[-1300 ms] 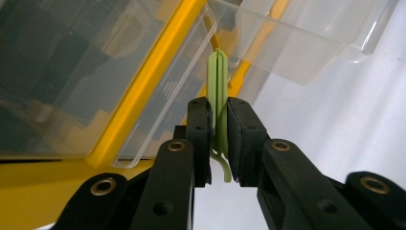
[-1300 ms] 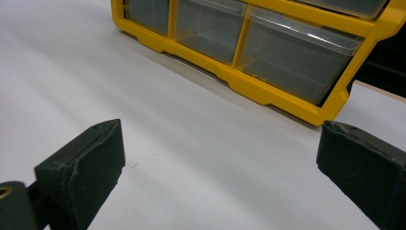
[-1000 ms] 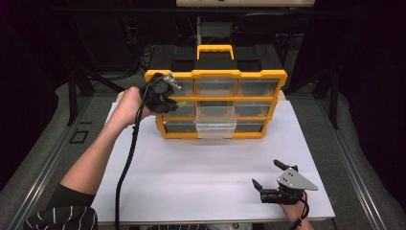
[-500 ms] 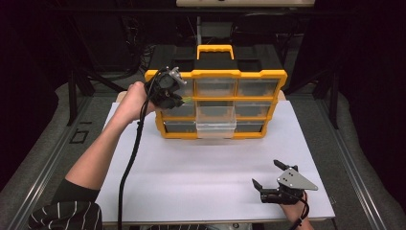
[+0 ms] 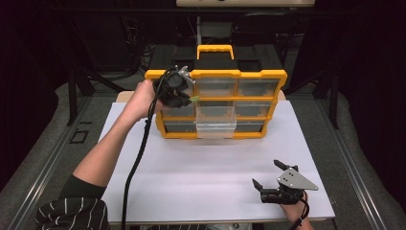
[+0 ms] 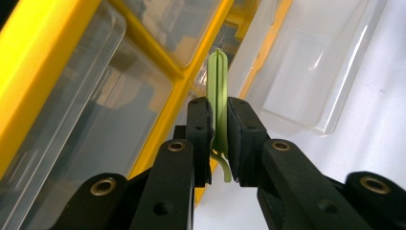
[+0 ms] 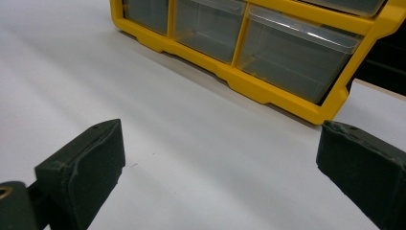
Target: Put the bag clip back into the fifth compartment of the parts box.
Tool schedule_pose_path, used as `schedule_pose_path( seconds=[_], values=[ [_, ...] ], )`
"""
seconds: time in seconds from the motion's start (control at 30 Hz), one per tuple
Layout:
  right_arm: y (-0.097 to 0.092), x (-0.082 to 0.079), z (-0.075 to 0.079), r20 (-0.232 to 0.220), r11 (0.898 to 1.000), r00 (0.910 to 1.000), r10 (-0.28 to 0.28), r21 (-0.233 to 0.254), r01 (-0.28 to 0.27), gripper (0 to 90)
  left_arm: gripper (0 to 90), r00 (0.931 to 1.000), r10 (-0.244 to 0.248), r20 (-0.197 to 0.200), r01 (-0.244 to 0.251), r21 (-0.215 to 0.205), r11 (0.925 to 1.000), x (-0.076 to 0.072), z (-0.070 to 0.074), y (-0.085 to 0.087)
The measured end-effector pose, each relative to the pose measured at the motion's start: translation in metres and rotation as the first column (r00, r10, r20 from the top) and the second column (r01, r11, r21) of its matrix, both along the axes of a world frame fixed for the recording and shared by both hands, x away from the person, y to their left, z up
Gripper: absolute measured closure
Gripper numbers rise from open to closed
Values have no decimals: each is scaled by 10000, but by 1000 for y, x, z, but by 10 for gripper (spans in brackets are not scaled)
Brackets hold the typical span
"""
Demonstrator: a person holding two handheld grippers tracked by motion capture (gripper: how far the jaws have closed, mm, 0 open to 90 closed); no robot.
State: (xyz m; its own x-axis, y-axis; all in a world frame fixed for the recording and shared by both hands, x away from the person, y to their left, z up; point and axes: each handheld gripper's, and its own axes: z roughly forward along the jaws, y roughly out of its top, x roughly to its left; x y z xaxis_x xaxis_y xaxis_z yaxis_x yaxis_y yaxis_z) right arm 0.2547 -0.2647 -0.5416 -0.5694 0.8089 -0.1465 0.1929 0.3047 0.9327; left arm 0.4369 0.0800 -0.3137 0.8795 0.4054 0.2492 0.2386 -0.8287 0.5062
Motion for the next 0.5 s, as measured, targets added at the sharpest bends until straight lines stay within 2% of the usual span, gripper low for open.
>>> schedule_pose_path(
  seconds=[0.5],
  values=[
    [0, 0, 0, -11, 10000, 10000, -23, -5, 23, 24, 804, 9990, -442, 65, 441, 59, 9990, -2, -1, -20]
  ],
)
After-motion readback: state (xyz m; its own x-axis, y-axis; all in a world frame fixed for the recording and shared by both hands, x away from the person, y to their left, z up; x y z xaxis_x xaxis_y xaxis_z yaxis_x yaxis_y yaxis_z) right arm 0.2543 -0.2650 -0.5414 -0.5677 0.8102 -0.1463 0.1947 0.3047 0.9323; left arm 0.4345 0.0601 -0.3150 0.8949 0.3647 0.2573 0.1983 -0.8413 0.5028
